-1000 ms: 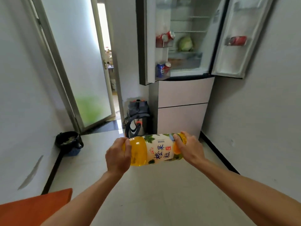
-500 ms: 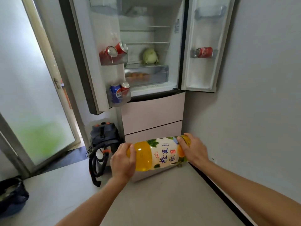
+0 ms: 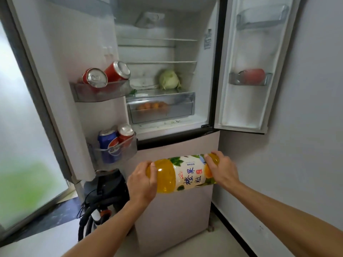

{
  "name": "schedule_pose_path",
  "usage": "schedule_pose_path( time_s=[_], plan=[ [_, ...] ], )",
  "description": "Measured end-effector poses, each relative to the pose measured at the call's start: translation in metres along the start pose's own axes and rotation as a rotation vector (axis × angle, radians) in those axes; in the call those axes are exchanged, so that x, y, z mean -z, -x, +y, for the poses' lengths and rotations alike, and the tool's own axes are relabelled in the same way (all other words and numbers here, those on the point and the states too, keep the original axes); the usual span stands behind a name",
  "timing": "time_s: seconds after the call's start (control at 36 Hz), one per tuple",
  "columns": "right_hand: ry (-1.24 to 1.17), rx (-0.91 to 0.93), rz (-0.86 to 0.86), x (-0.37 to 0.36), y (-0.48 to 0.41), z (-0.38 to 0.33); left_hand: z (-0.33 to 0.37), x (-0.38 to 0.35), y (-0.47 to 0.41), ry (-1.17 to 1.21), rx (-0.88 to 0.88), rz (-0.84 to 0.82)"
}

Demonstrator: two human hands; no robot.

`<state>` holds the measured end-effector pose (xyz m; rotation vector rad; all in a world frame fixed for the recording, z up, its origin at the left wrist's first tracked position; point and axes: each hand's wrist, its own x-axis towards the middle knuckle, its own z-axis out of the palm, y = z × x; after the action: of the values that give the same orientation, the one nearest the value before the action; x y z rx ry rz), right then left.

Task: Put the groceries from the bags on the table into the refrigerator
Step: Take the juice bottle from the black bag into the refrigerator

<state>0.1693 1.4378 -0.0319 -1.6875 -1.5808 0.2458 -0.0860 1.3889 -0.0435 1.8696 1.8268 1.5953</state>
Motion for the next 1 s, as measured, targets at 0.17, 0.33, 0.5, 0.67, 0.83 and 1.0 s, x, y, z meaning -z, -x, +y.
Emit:
schedule_pose_path(
  time_s=[0.17, 0.33, 0.5, 0.67, 0.83, 1.0],
  plan=[
    [-0.010, 0.020, 0.049, -0.010, -0.099, -0.017, 0.001, -0.040, -0.091, 0.059, -0.046, 0.021],
    [-0.040, 0.080, 0.112, -0.031, -0.207, -0.029, 0.009, -0.078, -0.163, 0.094, -0.021, 0.209],
    [-0.083, 0.182, 0.125, -0.052, -0.316, -0.053, 0.009, -0.122, -0.242, 0.086, 0.004, 0.374],
    [-0.216, 0.262, 0.107, -0.088, -0.432, -0.086, -0.003, -0.165, -0.318, 0.008, 0.016, 0.519],
    [-0.361, 0.332, 0.004, -0.128, -0.522, -0.132, -0.014, -0.186, -0.376, -0.076, 0.060, 0.631],
    [-0.461, 0.387, -0.139, -0.185, -0.565, -0.165, -0.029, -0.184, -0.412, -0.210, 0.118, 0.693]
  ],
)
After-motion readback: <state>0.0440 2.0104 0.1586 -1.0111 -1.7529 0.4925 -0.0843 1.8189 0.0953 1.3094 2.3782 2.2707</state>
